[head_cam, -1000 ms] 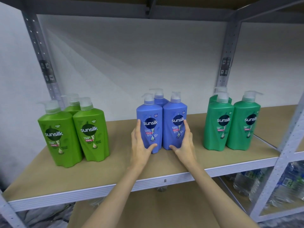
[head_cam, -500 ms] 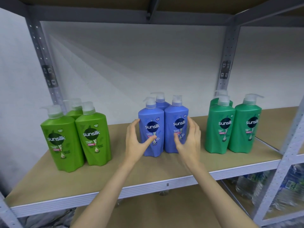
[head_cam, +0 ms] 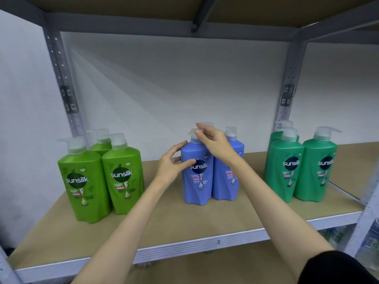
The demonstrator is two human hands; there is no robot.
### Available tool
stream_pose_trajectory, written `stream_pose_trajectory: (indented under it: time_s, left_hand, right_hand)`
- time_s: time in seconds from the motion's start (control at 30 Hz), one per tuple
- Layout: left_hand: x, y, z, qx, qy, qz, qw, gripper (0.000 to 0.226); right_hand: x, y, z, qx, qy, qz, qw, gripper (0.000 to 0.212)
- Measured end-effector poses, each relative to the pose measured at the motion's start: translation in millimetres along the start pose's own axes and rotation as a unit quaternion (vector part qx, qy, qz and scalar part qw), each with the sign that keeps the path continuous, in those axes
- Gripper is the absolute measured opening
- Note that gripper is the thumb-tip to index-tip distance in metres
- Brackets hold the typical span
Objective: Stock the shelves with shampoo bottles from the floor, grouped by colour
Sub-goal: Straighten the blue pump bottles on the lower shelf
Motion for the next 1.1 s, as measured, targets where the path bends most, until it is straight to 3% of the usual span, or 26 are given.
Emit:
stream_pose_trajectory:
  time_s: [0.27,0.43,0.63,0.83,1.03,1.1]
  left_hand:
    - [0,-8,0,0.002,0.012,-0.016,1.000,0.054]
    - [0,-11,1,0.004,0.019,-0.016,1.000,0.055]
    - [0,-11,1,0.003,0.020,-0.017,1.000,0.056]
    - [0,-11,0,0.005,0.022,-0.011,1.000,0.054]
    - [-2,-7,2,-0.001,0.003,0.004,1.000,0.058]
    - [-5,-9,4,0.001,-0.003,0.015,1.000,0.063]
  right_hand:
    - [7,4,-2,0.062,0.039,0.023,0.997,0.030]
    - [13,6,5,0.010,0.086,0.035,0.996,0.039]
    - [11,6,3,0.021,0.058,0.029,0.998,0.036]
    - [10,5,8,0.026,0.129,0.021,0.991,0.029]
    - [-14,4,-4,0.049,0.088,0.027,0.995,0.057]
    - [-34,10,-20,0.070,0.098,0.013,0.993,0.043]
Point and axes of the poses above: each hand's wrist, its own x-axis towards the middle knuckle, its own z-axis out of the palm, y = z × x, the point moved 4 cm from there along x, towards the middle knuckle, and after that the axes turned 7 degrees about y, right-handed, at the moved point
